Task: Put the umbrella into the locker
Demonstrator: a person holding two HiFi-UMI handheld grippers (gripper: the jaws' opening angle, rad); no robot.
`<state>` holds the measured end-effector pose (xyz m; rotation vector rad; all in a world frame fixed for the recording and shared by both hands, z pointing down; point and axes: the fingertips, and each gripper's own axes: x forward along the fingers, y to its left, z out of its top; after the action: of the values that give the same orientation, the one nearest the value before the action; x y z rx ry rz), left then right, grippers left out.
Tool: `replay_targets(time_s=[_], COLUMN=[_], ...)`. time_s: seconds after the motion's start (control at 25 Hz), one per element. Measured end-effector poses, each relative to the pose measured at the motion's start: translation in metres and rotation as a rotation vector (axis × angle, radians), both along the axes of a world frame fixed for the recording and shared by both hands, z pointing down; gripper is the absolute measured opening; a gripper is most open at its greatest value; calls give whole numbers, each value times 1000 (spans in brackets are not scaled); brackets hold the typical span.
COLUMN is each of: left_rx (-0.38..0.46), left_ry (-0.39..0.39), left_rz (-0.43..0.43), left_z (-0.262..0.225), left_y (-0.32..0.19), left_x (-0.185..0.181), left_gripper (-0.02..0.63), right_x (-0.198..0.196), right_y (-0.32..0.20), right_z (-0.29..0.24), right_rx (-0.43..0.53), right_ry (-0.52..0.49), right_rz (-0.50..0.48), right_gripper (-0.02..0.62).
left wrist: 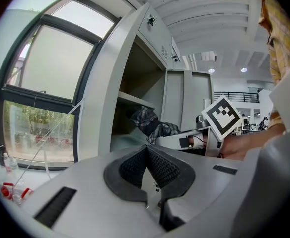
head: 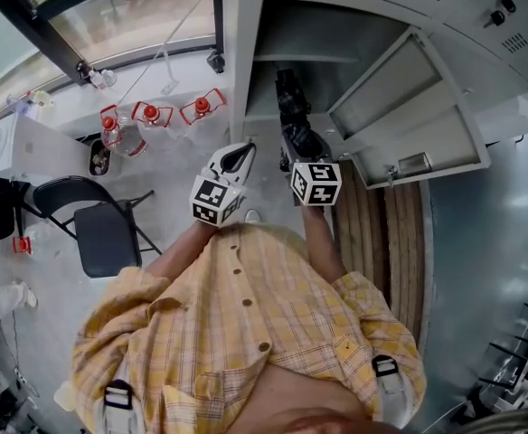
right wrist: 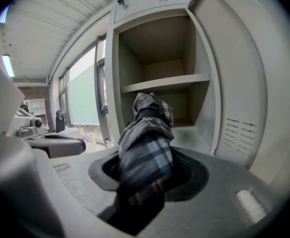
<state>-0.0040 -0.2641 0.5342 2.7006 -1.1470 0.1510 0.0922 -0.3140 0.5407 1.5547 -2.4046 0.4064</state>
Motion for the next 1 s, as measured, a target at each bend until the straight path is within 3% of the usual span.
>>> replay_targets(time_s=[0.32,1.0], left_rx=[16,25], left_ry=[-20,-29], left_rz=[-13,-30], left_z=[-1,-1], left_y=[-5,-14], left_x=[-8,-10], left_gripper=[5,5], right_x=[0,-6], right_y=[-25,-76], right_z=[4,-3], right_rx=[4,49], right_ry=[98,194], right_rz=[-35,-69], right_gripper=[193,196])
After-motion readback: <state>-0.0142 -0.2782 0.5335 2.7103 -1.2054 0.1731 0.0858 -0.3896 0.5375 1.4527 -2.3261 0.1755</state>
